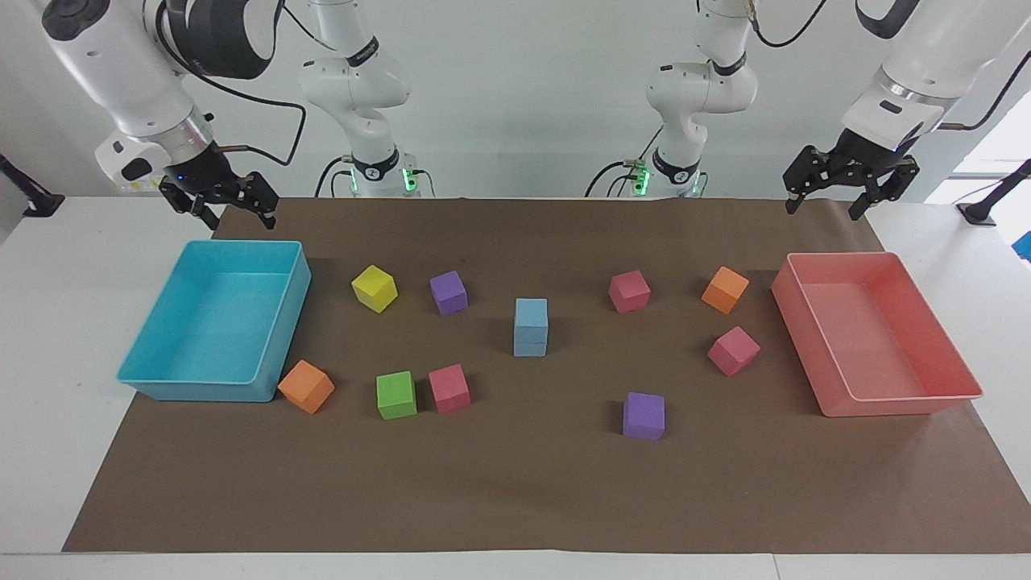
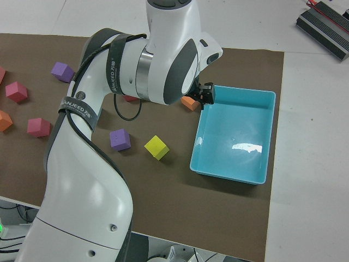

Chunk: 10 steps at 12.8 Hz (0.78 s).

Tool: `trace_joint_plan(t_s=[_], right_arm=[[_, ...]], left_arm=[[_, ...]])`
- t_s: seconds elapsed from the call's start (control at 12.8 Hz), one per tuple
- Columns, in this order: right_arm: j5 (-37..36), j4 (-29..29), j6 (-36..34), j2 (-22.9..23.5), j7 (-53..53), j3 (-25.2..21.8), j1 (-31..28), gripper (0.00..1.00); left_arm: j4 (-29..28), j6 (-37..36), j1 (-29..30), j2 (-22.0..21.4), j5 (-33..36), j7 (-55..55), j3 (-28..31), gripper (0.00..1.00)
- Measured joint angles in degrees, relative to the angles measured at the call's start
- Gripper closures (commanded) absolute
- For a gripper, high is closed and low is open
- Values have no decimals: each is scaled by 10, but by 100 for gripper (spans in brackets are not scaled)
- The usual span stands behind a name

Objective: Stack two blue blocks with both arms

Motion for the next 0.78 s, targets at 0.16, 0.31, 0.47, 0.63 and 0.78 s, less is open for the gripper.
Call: trace_joint_plan(t_s=[0.16,0.31,0.47,0.63,0.78], right_arm=[[-2,23,-13,-3,0,1,0,0],[-18,47,-33,-7,0,6,2,0],[-44,60,-35,-10,0,16,8,0],[-47,62,-35,-12,8,21,24,0],[-47,62,-35,-13,28,24,34,0]], left_arm=[[0,-2,0,-1,0,0,-1,0],[0,-4,0,-1,0,0,-1,0],[-1,-5,0,-1,0,0,-1,0],[-2,-5,0,-1,0,0,-1,0],[-2,-5,0,-1,0,0,-1,0]])
